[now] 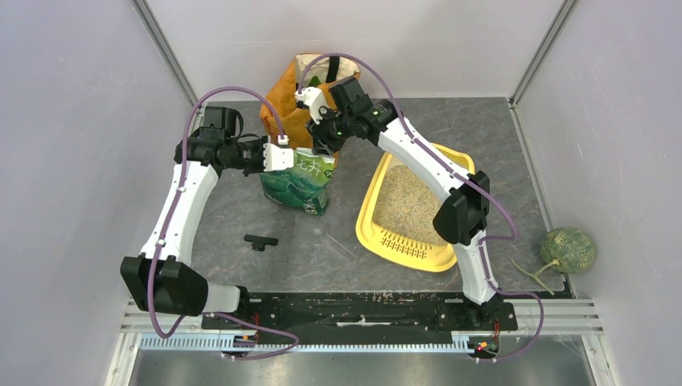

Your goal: Fill the litter box with clean litter

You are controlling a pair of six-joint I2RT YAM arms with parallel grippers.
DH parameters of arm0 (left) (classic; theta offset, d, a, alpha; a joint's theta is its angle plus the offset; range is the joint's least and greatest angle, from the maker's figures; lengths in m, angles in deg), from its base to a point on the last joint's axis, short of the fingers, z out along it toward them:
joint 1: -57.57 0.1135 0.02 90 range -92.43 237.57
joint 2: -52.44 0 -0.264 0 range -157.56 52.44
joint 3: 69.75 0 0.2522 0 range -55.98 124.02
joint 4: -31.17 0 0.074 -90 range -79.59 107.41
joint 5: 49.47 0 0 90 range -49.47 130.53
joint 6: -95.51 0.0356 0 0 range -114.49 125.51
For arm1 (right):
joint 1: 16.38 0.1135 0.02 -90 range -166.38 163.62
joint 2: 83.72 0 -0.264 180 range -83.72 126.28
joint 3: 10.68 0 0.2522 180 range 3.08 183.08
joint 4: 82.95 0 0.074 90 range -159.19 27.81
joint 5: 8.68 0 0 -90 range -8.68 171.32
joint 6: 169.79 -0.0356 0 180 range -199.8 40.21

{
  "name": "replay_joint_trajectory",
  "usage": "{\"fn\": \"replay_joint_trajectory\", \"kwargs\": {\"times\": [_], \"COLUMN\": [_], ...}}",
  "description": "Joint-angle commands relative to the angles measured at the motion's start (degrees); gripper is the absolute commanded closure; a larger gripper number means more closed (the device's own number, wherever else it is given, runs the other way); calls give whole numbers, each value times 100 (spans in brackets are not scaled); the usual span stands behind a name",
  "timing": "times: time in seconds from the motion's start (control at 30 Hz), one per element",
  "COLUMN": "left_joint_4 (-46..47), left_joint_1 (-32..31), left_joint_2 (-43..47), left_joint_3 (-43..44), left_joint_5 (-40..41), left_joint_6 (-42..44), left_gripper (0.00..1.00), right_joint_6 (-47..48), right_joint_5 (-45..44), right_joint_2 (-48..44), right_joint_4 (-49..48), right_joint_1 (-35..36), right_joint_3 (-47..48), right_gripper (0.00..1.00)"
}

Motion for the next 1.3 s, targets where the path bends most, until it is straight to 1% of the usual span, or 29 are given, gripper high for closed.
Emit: {"fn": "replay_joint_trajectory", "kwargs": {"times": [0.0, 0.13, 0.3, 0.43, 0.5, 0.63, 0.73, 0.8, 0.93, 1.03, 1.1, 1.13, 1.2, 1.27], "left_joint_4": [-101, -101, -11, 66, 64, 77, 225, 198, -174, -322, -482, -487, -337, -154], "left_joint_1": [66, 66, 67, 70, 68, 64, 68, 72, 92, 161, 161, 158, 165, 242], "left_joint_2": [107, 74, -1, -46, -62, -88, -128, -153, -57, -1, 30, 34, -14, -139], "left_joint_3": [297, 373, 467, 526, 553, 604, 664, 732, 695, 700, 737, 738, 799, 1024], "left_joint_5": [4, -26, -60, -147, -167, -158, -114, -154, -446, -833, -1036, -1055, -910, -801], "left_joint_6": [-43, -78, -297, -460, -500, -581, -973, -1235, -1091, -1090, -981, -945, -1141, -1567], "left_gripper": [98, 98, 98, 98, 98, 98, 98, 98, 98, 98, 98, 98, 98, 97], "right_joint_6": [298, 447, 479, 473, 459, 367, 201, 24, -462, -905, -1222, -1378, -1591, -1747], "right_joint_5": [-392, -368, 247, 440, 459, 623, 882, 806, 469, 504, 536, 544, 748, 986], "right_joint_2": [54, 25, 51, 219, 311, 375, 507, 620, 739, 830, 839, 827, 727, 519], "right_joint_4": [-219, -144, 318, 686, 840, 931, 1217, 1378, 1383, 1297, 1119, 1029, 812, 570], "right_joint_1": [0, 16, 16, 14, 15, -14, -67, -81, -116, -121, -117, -119, -140, -160], "right_joint_3": [203, 104, 193, 443, 550, 622, 871, 975, 932, 1049, 1129, 1153, 1093, 860], "right_gripper": [67, 65, 45, 36, 34, 34, 35, 40, 58, 72, 97, 100, 100, 100]}}
